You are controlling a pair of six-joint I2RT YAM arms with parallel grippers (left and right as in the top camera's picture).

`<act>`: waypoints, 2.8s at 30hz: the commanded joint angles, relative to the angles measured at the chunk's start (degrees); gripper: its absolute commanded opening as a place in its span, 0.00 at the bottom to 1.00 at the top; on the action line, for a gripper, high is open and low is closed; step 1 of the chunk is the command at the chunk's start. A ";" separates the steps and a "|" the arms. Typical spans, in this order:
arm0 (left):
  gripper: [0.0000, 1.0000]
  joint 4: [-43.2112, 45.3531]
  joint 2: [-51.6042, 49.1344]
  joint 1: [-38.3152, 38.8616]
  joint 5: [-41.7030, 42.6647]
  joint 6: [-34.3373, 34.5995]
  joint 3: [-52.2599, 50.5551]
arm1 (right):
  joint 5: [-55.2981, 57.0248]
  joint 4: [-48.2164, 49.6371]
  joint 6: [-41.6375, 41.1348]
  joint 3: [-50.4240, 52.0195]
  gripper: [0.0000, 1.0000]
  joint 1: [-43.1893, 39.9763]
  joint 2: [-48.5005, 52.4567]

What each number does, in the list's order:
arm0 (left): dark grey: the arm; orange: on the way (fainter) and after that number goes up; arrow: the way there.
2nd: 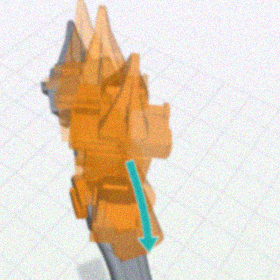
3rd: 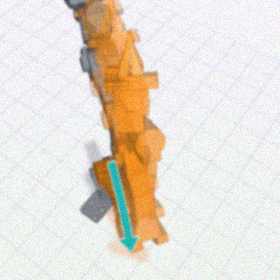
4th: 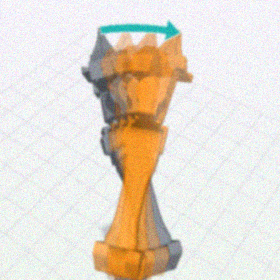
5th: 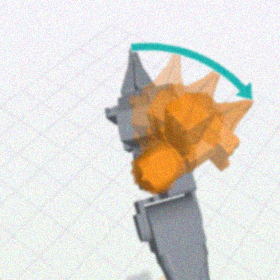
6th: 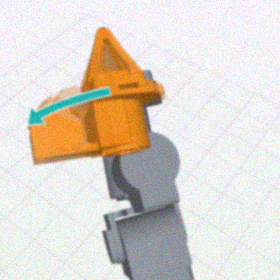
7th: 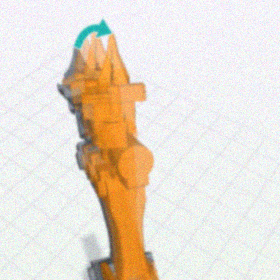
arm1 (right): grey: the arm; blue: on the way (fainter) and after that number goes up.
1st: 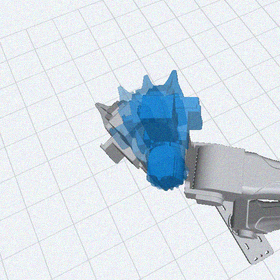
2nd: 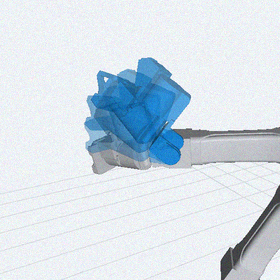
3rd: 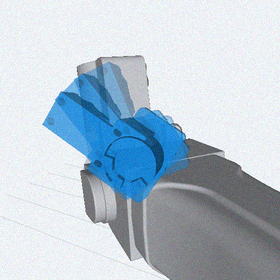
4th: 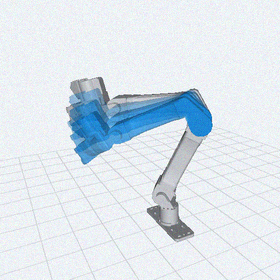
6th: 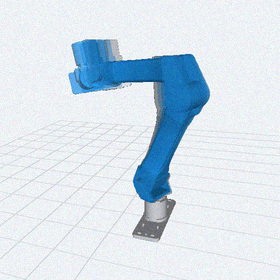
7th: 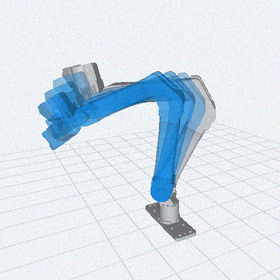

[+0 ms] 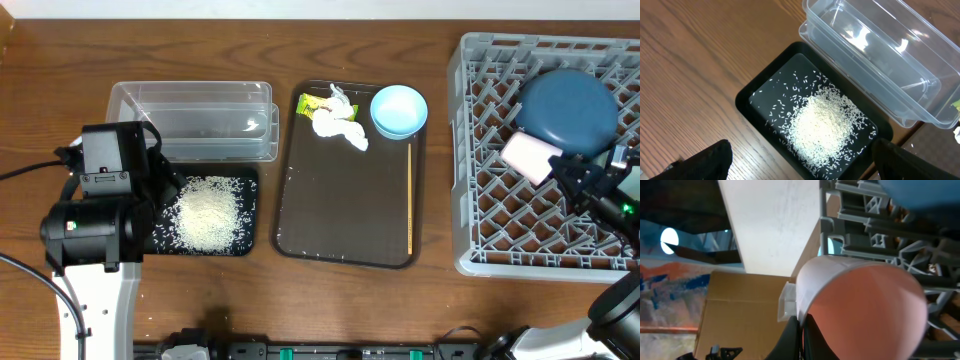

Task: Sort waste into correct bins and load items into the dishwasher rack
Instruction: 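Carry the pink cup right and lower it into the dish rack, then release the cup and reach the right gripper to the light blue saucer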

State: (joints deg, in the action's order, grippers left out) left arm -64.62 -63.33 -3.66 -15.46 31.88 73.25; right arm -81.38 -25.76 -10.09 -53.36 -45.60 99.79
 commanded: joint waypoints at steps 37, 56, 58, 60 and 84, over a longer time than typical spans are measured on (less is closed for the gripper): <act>0.91 -0.28 -0.26 -0.28 -1.31 -0.11 0.70 | 31.08 -11.69 -2.34 0.92 0.21 -3.30 -16.55; 0.91 -0.26 -0.26 -0.28 -1.31 -0.11 0.70 | 51.60 -5.51 -9.27 0.83 0.01 10.23 -32.96; 0.91 -0.26 -0.26 -0.28 -1.31 -0.11 0.70 | 56.33 -4.68 -9.22 0.83 0.01 14.23 -31.74; 0.91 -0.26 -0.26 -0.28 -1.31 -0.11 0.70 | 61.20 -3.89 -9.66 0.83 0.01 18.25 -29.99; 0.91 -0.26 -0.26 -0.28 -1.31 -0.11 0.70 | 84.06 -12.81 -11.76 -3.65 0.01 22.64 -20.85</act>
State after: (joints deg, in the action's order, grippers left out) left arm -64.62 -63.33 -3.66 -15.46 31.88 73.25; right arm -4.56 -36.14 -21.12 -55.35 -22.85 79.53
